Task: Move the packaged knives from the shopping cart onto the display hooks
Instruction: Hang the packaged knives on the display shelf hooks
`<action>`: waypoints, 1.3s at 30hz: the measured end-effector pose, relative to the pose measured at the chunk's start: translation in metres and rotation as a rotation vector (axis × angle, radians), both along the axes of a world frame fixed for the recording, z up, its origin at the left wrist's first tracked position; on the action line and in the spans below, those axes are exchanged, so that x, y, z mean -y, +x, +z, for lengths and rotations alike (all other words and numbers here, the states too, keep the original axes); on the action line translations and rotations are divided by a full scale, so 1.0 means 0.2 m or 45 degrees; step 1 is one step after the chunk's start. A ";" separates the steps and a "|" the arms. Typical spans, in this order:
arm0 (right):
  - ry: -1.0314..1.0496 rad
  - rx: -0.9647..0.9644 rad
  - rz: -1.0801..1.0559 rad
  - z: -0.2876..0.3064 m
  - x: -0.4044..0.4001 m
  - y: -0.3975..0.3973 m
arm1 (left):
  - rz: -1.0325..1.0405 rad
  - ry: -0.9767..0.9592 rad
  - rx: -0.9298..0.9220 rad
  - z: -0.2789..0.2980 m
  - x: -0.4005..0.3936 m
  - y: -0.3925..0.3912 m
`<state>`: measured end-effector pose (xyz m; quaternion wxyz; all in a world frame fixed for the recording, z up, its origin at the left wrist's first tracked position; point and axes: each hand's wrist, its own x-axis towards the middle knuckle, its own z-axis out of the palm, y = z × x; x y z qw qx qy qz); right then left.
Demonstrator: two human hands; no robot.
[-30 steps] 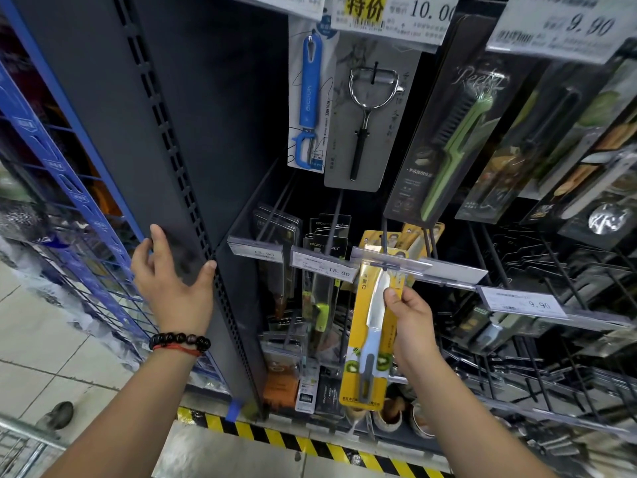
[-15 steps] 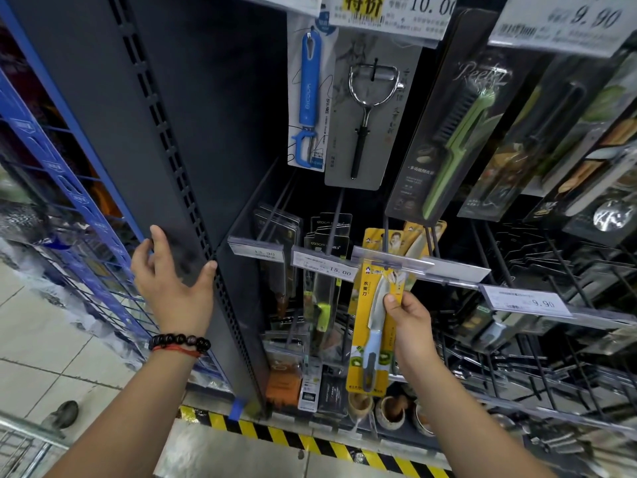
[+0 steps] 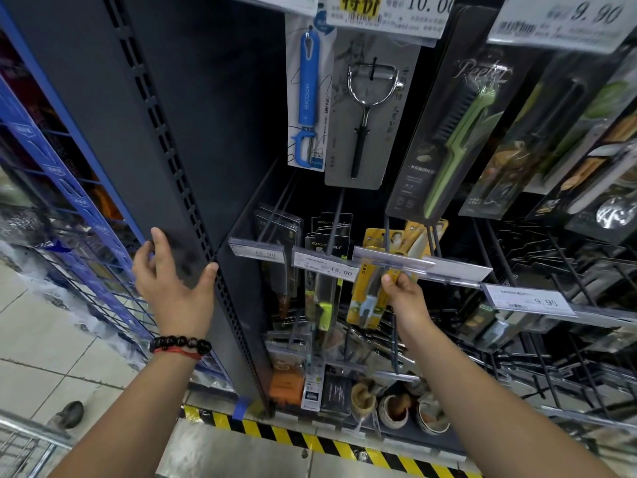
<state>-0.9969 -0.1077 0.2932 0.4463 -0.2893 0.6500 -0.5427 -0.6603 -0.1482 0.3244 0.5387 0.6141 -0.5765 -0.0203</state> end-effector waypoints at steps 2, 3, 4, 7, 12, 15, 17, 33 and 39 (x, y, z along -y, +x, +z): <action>0.043 -0.012 0.017 -0.01 0.04 -0.02 | -0.004 0.005 -0.009 0.00 0.00 0.00; 0.065 -0.007 0.020 -0.01 0.06 -0.03 | -0.005 0.012 -0.014 0.00 0.00 0.00; 0.095 -0.004 0.005 0.01 0.08 -0.03 | -0.005 0.019 -0.021 0.00 -0.01 0.00; 0.249 -0.015 -0.096 0.04 0.13 -0.05 | -0.019 0.037 -0.023 0.01 -0.02 -0.01; 0.194 -0.009 -0.152 0.00 0.09 -0.06 | -0.006 0.124 -0.074 0.01 -0.05 -0.03; 0.071 -0.044 -0.291 -0.02 -0.02 -0.04 | -0.077 0.236 -0.217 -0.05 -0.14 -0.09; 0.086 -0.092 -0.342 -0.04 -0.10 -0.03 | -0.183 0.364 -0.207 -0.13 -0.22 -0.16; -0.133 -0.575 0.068 0.15 -0.81 0.23 | -0.857 0.952 0.283 0.00 -0.78 -0.53; -0.188 -0.437 0.148 0.15 -1.17 0.44 | -0.743 0.944 0.203 0.03 -1.28 -0.35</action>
